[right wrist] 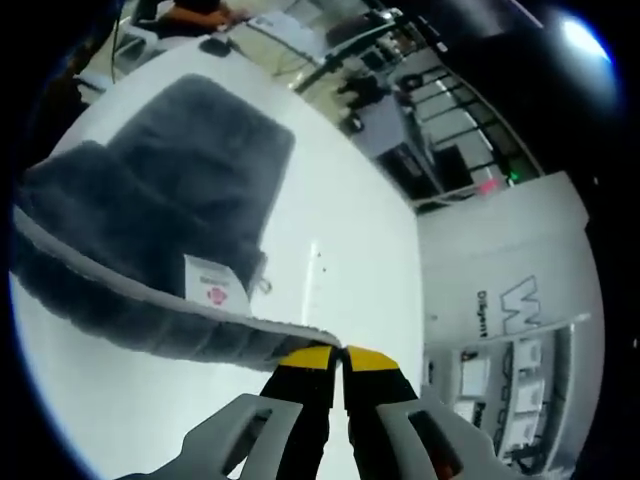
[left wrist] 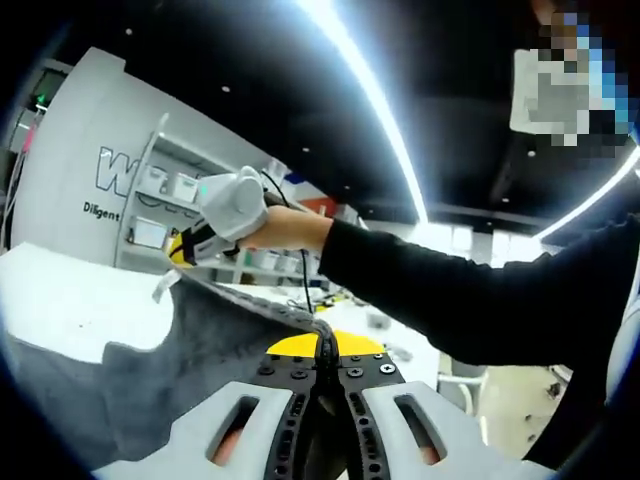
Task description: Open the folded towel by lifting each exposed corner and separating the folded layers until the towel lies flat within the target outline without major curled edges
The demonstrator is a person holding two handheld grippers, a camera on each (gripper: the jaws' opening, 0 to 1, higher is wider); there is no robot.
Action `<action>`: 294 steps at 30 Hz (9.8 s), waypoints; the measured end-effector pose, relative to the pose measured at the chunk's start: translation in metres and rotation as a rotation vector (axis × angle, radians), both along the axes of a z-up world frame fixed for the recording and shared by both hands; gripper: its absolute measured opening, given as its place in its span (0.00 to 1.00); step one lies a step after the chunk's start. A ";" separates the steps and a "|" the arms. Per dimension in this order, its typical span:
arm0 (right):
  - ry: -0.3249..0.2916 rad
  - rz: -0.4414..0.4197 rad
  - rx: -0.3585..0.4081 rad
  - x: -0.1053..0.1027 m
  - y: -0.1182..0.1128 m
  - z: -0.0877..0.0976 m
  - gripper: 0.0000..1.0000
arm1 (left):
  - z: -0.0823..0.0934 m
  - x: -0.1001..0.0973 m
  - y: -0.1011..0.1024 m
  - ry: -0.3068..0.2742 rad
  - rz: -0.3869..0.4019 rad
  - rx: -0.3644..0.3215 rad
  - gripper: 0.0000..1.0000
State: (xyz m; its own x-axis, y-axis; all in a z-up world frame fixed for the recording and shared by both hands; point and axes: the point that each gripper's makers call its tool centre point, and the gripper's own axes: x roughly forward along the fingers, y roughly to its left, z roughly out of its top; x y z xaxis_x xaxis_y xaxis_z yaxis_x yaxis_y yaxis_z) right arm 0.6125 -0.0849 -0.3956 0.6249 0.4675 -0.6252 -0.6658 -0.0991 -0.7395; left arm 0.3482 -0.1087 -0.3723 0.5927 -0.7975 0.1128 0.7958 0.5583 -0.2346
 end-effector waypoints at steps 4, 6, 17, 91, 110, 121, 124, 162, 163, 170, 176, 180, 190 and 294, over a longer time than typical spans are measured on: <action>0.001 -0.006 -0.002 -0.001 -0.008 -0.001 0.00 | -0.002 -0.001 -0.007 0.005 -0.008 -0.001 0.01; 0.000 -0.011 -0.004 -0.001 -0.014 -0.002 0.00 | -0.001 -0.001 -0.011 0.007 -0.012 -0.005 0.01; 0.004 -0.031 0.004 -0.007 -0.044 -0.006 0.00 | -0.001 -0.009 -0.037 -0.006 -0.047 0.003 0.01; 0.002 -0.192 0.014 0.002 -0.198 -0.076 0.00 | -0.068 -0.004 -0.170 0.045 -0.143 0.087 0.01; -0.010 -0.219 0.023 0.006 -0.213 -0.101 0.00 | -0.092 0.008 -0.188 0.059 -0.138 0.138 0.01; -0.045 -0.220 0.029 0.015 -0.226 -0.127 0.00 | -0.118 0.013 -0.205 0.066 -0.128 0.196 0.01; -0.044 -0.224 0.039 0.019 -0.227 -0.131 0.00 | -0.124 0.017 -0.208 0.076 -0.120 0.205 0.01; -0.041 -0.234 0.026 0.034 -0.243 -0.171 0.00 | -0.170 0.030 -0.242 0.086 -0.140 0.343 0.01; -0.039 -0.237 0.028 0.034 -0.244 -0.172 0.00 | -0.171 0.030 -0.242 0.087 -0.141 0.349 0.01; -0.032 -0.239 0.024 0.039 -0.247 -0.182 0.00 | -0.182 0.029 -0.247 0.061 -0.148 0.405 0.01; -0.030 -0.242 0.028 0.039 -0.250 -0.185 0.00 | -0.190 0.028 -0.251 0.054 -0.158 0.437 0.01; -0.023 -0.248 0.030 0.038 -0.253 -0.192 0.00 | -0.195 0.028 -0.252 0.064 -0.164 0.448 0.01; -0.015 -0.260 0.045 0.035 -0.257 -0.200 0.00 | -0.206 0.025 -0.256 0.084 -0.176 0.475 0.02; -0.043 -0.921 1.110 -0.240 -0.277 -0.125 0.89 | -0.157 0.012 0.346 0.213 0.721 0.332 0.97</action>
